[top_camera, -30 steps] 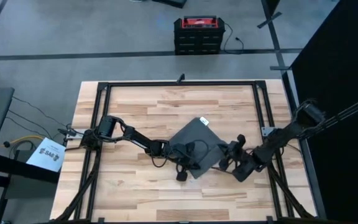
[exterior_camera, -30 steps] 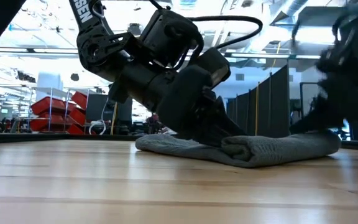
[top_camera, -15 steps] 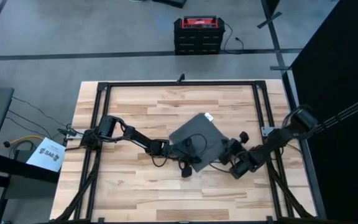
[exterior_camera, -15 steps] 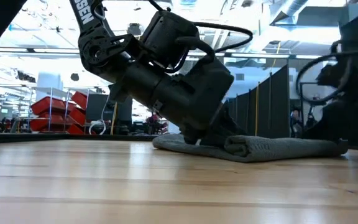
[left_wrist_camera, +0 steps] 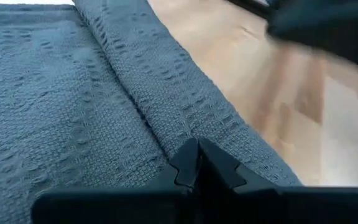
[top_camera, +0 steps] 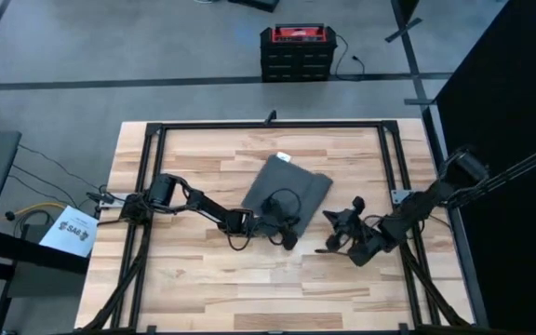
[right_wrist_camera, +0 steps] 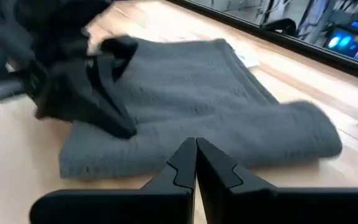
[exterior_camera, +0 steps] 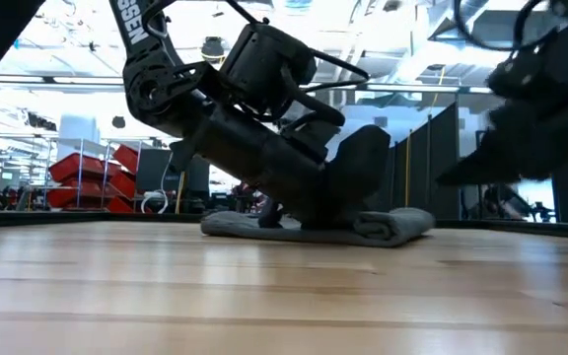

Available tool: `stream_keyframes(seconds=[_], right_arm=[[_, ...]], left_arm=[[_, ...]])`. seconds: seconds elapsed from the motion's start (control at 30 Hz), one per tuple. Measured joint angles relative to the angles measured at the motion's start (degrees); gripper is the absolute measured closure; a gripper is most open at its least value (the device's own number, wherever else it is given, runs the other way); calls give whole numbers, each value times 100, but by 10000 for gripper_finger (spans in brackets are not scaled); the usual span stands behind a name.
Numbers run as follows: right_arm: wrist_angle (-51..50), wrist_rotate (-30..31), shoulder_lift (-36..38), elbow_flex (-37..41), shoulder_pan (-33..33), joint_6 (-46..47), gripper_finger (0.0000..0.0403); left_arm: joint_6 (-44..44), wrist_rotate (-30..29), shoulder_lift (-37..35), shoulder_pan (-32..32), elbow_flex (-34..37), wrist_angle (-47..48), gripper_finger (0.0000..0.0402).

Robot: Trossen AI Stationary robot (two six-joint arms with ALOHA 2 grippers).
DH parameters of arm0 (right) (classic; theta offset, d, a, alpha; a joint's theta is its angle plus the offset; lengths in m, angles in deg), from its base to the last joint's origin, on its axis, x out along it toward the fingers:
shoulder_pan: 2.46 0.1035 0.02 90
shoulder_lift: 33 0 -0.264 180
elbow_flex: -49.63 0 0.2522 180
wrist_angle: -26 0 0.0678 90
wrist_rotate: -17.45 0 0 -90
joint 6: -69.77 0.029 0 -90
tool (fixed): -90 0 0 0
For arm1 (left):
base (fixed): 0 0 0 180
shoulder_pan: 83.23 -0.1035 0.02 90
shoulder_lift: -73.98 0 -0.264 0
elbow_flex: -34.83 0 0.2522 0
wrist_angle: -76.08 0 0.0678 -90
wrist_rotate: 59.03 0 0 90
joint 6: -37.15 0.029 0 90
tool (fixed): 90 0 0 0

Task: Roll towel
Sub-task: Roll the gray towel

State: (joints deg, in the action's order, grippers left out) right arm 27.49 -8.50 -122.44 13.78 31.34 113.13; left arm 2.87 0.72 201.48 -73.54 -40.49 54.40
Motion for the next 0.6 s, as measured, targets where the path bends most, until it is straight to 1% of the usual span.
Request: stream_keyframes(seconds=[0.1, 0.17, 0.23, 0.33, 0.4, 0.47, 0.53, 0.6], right_arm=[[848, -277, -498, -2, -314, -790, 403], [1377, -724, -726, 0, -616, -1306, 403], [2082, -1299, -869, 0, -910, -1983, 403], [3052, -2062, -912, -9, -1335, -3101, 403], [3448, -2481, -912, -9, -1659, -3642, 403], [3617, -3094, -917, -9, -2020, -3853, 403], [3658, -3708, -970, -9, -2355, -3874, 403], [3690, -3919, -1072, 8, -2551, -3993, 403]], left_arm=[[-221, -316, 7, 57, -27, -160, 402], [-288, -430, 7, 98, -91, -141, 402], [-288, -462, 11, 130, -137, -99, 402], [-309, -467, 19, 173, -155, -78, 402], [-327, -548, 117, 199, -171, -171, 402], [-376, -604, 247, 233, -200, -294, 402], [-433, -655, 418, 277, -306, -352, 402], [-456, -636, 576, 341, -461, -398, 402]])
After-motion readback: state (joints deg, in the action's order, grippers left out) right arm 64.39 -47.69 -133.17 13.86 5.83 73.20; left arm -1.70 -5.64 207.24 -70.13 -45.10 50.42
